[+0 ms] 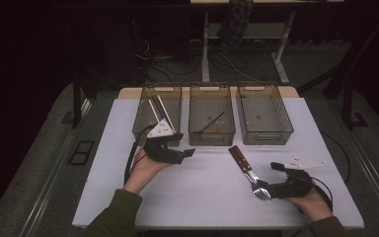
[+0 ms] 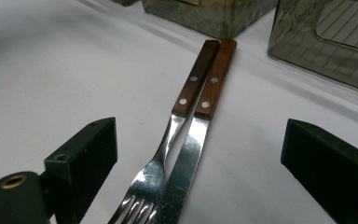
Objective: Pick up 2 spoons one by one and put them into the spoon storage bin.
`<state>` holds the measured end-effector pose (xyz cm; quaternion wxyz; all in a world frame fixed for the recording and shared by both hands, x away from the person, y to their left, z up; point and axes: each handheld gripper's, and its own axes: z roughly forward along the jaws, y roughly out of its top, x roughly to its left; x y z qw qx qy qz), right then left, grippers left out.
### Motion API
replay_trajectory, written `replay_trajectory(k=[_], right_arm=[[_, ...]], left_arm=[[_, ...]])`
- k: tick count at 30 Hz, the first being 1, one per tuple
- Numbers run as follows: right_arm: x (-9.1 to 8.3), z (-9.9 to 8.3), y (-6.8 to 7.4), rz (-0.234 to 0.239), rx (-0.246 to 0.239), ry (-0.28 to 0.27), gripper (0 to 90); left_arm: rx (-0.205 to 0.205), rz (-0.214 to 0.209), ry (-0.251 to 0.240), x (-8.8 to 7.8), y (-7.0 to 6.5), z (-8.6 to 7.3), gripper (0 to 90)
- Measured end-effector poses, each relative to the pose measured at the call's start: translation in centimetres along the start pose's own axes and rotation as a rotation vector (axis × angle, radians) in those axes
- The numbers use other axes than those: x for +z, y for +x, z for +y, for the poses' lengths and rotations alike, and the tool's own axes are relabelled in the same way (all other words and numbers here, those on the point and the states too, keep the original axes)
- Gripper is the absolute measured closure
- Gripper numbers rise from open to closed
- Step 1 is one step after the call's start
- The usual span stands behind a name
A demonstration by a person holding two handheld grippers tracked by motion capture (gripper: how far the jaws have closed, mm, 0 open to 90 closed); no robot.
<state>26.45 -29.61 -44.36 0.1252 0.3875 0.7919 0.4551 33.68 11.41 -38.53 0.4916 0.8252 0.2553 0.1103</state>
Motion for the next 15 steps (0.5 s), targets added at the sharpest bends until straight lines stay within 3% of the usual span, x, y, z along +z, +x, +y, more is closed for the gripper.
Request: replay_trajectory(k=[7,15], right_arm=[[-0.1,0.0,-0.1,0.002,0.002,0.0,10.5],[-0.2,0.2,0.0,0.008,0.009,0.007,10.5]], left_arm=[[0.013,-0.005,-0.005,-1.9,-0.5,-3.0,17.5],[-0.061,-0.05,-0.022,-3.3,-1.0,-5.9,10.7]])
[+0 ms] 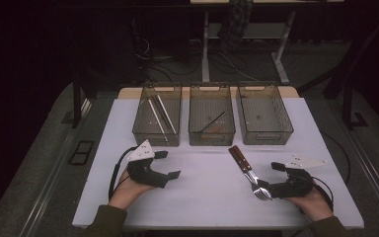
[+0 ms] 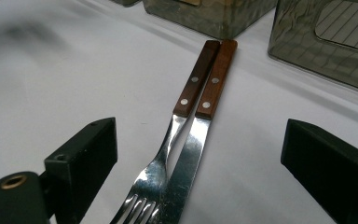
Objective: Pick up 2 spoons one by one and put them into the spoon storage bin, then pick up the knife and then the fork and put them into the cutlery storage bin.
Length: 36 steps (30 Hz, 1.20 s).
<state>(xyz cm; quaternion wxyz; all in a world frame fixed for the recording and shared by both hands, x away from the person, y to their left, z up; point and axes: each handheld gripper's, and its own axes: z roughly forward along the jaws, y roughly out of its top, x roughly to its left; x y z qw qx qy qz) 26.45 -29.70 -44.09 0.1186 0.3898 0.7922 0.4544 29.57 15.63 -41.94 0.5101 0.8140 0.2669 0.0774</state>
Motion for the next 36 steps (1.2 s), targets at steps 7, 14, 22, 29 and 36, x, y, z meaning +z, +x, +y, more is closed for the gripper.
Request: replay_trajectory(k=[7,14,22,29,36], right_arm=[[-0.3,0.9,0.3,0.012,-0.01,0.052,11.1],[0.4,2.2,1.1,0.036,-0.012,0.09,22.1],[1.6,3.2,2.1,0.048,-0.033,0.111,35.7],[3.2,4.1,2.7,0.077,-0.071,0.176,55.8],[4.8,4.1,3.3,0.059,-0.114,0.271,78.9]], left_arm=[[-0.023,0.014,0.024,-0.3,-0.9,-1.3,0.0],[-0.007,0.001,0.08,0.1,-1.8,-2.1,0.0],[0.002,0.007,0.082,0.1,-1.9,-2.1,0.0],[0.014,-0.003,0.11,0.5,-2.0,-2.2,0.0],[0.021,-0.008,0.119,0.6,-2.0,-2.2,0.0]])
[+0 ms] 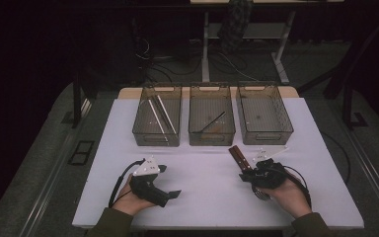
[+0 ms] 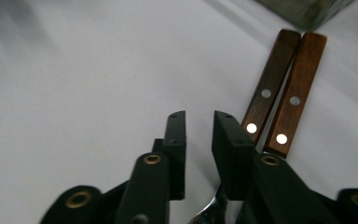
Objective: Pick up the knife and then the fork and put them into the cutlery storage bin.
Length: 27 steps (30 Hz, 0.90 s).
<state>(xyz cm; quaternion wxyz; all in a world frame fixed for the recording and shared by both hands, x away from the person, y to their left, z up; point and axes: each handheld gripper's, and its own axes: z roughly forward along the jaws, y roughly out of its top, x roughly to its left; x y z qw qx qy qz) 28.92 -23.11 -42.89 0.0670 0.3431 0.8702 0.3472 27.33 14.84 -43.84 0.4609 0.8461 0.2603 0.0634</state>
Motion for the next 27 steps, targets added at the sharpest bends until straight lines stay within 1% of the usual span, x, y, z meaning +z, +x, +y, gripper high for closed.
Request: replay_trajectory(k=[2,4,9,11,13,18,24,27], right_arm=[[0.3,-0.2,0.1,-0.018,-0.016,0.03,84.6],[0.4,-0.4,0.2,-0.024,-0.018,0.047,88.2],[0.7,-0.8,0.3,-0.024,-0.022,0.087,89.7],[0.7,-0.9,0.3,-0.03,-0.022,0.089,89.8],[0.6,-0.9,0.3,-0.048,-0.018,0.099,89.8],[0.2,-1.1,0.0,-0.073,-0.019,0.108,89.9],[-0.3,-1.5,-0.7,-0.094,-0.012,0.112,89.8],[-0.4,-1.7,-1.1,-0.09,-0.006,0.103,89.8]], left_arm=[[0.0,0.001,0.001,0.0,0.0,0.0,0.0],[0.002,0.0,0.002,-0.1,0.0,0.0,0.0],[0.004,-0.001,0.0,-0.1,-0.1,0.0,0.0],[0.006,-0.002,0.001,0.0,-0.1,0.0,0.0],[0.006,-0.001,0.001,0.0,-0.1,0.1,0.0],[0.003,-0.002,-0.001,-0.1,-0.1,0.0,0.0],[0.005,-0.002,0.0,-0.1,-0.1,0.1,0.0],[0.006,-0.004,0.0,-0.1,-0.1,0.1,0.0]])
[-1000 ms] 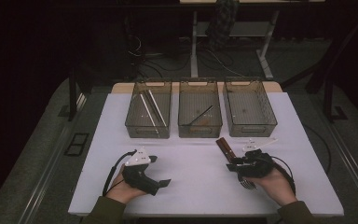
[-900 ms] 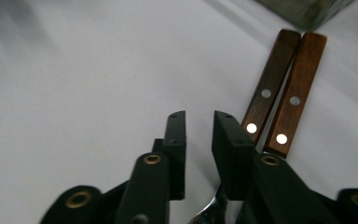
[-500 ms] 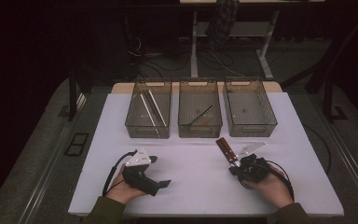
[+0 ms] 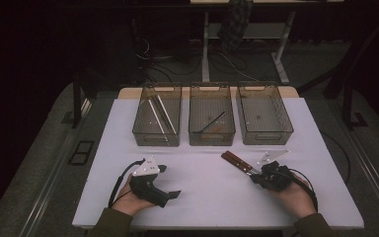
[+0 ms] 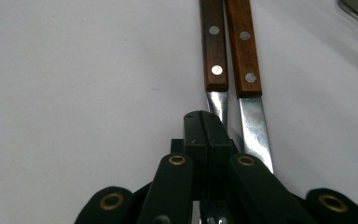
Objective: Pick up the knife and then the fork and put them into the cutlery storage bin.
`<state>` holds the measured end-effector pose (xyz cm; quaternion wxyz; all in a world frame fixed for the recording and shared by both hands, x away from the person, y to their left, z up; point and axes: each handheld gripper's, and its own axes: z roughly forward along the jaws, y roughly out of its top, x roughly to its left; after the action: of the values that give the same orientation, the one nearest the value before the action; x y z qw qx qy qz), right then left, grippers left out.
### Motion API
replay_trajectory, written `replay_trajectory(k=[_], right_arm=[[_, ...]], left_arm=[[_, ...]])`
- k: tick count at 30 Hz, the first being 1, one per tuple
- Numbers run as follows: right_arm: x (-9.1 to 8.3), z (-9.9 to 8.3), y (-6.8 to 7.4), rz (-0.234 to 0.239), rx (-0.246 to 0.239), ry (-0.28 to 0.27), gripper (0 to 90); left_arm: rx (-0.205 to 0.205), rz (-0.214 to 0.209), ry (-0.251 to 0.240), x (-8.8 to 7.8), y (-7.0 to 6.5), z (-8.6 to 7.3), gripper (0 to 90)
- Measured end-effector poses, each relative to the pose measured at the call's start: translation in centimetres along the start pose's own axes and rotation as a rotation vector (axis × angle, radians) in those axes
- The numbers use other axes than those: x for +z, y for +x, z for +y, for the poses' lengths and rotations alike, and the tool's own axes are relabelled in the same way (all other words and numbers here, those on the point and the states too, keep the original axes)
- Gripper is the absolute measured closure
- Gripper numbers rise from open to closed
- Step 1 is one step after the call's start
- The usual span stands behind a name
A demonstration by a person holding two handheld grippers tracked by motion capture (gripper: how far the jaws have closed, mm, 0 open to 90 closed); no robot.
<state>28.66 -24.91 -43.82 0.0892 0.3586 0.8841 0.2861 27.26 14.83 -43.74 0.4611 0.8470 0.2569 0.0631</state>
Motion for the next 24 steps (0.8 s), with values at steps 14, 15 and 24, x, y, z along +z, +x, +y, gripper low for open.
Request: replay_trajectory(k=[14,15,24], right_arm=[[-2.1,1.9,-1.9,0.078,-0.03,-0.106,61.5],[-2.0,2.2,-2.2,0.075,-0.032,-0.101,61.5],[0.0,4.5,-3.8,0.075,-0.061,-0.045,72.4]], left_arm=[[-0.003,-0.008,0.001,0.2,0.2,-0.1,0.0],[-0.002,-0.006,0.0,0.2,0.2,-0.1,0.0],[-0.001,-0.014,0.003,0.2,0.2,-0.1,0.0]])
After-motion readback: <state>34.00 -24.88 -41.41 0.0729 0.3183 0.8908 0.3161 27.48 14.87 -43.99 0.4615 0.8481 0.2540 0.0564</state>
